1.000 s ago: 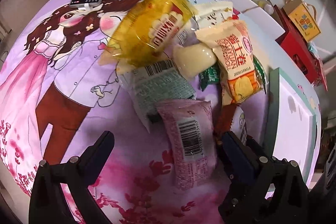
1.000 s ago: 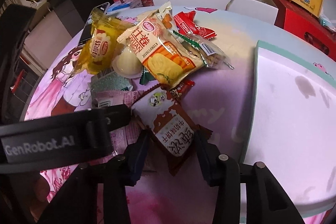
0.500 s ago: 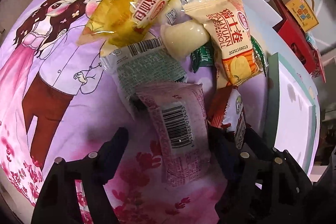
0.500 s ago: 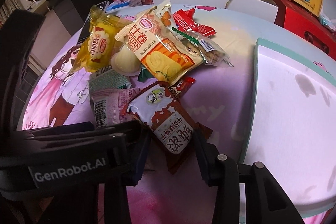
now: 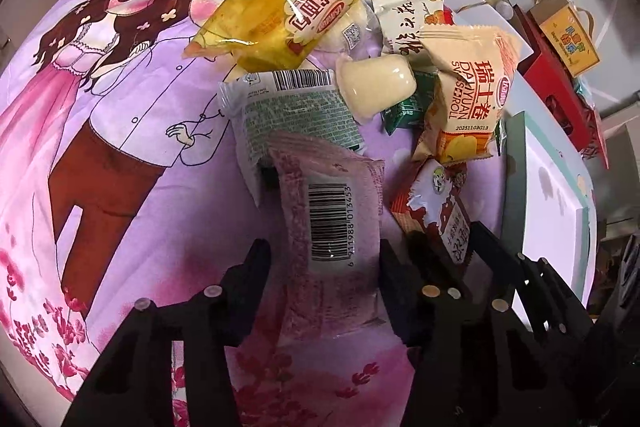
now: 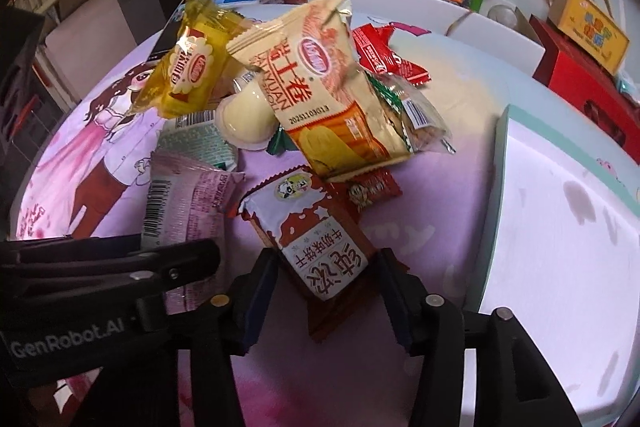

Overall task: Organize snacks
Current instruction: 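Grasp the pink pastry bag with the left tool while the right tool grasps the brown biscuit packet, then carry the pink bag and brown packet to the tray and release both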

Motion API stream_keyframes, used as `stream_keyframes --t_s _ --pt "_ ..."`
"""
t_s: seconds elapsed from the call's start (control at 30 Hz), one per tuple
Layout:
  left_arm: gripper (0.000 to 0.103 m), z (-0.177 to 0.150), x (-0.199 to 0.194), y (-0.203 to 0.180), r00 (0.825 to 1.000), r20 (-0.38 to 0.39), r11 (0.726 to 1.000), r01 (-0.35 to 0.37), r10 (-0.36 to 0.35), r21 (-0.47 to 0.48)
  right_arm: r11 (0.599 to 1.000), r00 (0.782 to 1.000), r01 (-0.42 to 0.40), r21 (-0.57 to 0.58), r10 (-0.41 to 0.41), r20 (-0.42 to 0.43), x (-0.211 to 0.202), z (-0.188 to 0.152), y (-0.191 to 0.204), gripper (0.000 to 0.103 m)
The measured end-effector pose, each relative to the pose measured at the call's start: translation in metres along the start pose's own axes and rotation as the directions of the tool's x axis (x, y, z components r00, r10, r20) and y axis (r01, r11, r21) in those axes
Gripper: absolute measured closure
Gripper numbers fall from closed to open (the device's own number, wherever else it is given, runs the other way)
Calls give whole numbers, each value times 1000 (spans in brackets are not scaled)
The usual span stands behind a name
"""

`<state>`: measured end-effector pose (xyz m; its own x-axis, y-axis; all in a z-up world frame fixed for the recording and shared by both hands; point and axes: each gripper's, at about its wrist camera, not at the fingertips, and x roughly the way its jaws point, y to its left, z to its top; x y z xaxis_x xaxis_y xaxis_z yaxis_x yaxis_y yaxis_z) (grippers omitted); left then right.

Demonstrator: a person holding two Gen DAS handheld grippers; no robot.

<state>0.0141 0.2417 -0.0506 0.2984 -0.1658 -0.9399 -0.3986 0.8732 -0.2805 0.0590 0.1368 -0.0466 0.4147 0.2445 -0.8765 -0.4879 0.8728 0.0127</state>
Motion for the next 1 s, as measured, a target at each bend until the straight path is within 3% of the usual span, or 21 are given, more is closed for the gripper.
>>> stream_keyframes --t_s 0.1,0.37,0.7,1.0 --pt "56 2 4 -3 1000 1 1000 10 -10 -8 1000 1000 -5 -18 5 13 2 1 1 40" --pt "57 14 -2 2 1000 -5 1000 16 -17 -26 998 999 -3 -62 6 48 8 2 5 34" --pt "57 16 -1 0 1000 -6 999 22 -23 -42 998 998 14 -65 -10 67 -2 -5 9 50" --pt "62 18 4 -5 1000 -1 1000 13 -13 -27 1000 999 28 3 -28 47 -17 -24 7 54"
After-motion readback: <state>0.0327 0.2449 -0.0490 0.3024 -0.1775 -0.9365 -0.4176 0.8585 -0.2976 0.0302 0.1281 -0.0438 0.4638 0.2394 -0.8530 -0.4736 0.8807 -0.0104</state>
